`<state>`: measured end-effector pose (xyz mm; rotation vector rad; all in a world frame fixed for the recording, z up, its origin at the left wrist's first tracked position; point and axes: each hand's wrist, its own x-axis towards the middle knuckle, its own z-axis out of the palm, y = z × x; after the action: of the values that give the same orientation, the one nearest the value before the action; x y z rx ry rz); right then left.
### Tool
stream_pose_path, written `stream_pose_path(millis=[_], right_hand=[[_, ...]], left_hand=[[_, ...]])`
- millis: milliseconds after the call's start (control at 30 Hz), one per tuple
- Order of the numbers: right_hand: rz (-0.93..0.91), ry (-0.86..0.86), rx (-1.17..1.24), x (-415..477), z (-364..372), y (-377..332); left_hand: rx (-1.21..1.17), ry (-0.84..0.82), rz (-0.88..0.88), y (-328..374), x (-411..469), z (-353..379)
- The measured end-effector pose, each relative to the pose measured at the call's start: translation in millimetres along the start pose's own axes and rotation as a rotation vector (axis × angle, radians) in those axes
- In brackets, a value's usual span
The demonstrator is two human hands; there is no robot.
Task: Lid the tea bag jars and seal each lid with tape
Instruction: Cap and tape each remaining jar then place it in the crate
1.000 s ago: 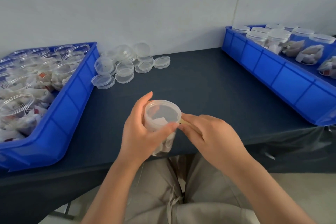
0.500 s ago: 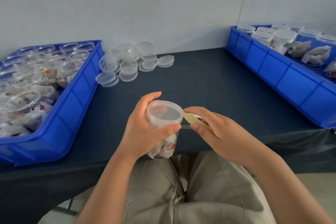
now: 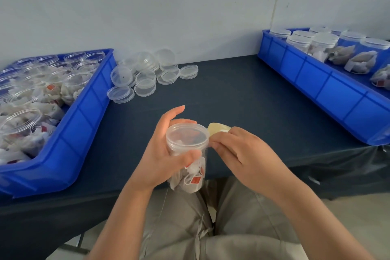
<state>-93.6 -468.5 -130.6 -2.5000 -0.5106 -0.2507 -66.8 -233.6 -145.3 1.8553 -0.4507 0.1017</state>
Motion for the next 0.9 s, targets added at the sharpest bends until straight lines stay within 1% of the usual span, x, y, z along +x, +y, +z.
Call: stream_pose_path(millis=[100,200,333,400,533,667,767,833,867,900], right_hand=[[0.011,0.063,-0.004,0,5,-4],[0.014,0.079,-0.023,0,8,-6],[-0.011,0.079,-0.032,-2,9,-10],[-0.02,0.078,-0.033,-2,9,-11],[0.044,0.099,-0.087,-5,13,-16],[0.123,0.079,-0.159,-4,16,-17],[0.089,0.125,-0.141,-2,18,-16],[0.099,0.163,-0.152,6,21,-11],[0.164,0.187,-0.181,16,20,-1],[0.271,0.212,-0.212,29,13,15]], left_hand=[[0.071,0.091,-0.026,6,-1,8],[0.148,0.166,-0.028,10,-3,9],[0.117,0.176,-0.037,14,-4,8],[0.102,0.23,-0.051,15,-4,13],[0.173,0.368,0.037,14,-8,26],[0.373,0.445,0.15,15,-13,34],[0.469,0.461,0.204,27,-13,31],[0.428,0.434,0.233,38,-17,30],[0.375,0.368,0.259,42,-24,35],[0.311,0.281,0.278,48,-35,45]])
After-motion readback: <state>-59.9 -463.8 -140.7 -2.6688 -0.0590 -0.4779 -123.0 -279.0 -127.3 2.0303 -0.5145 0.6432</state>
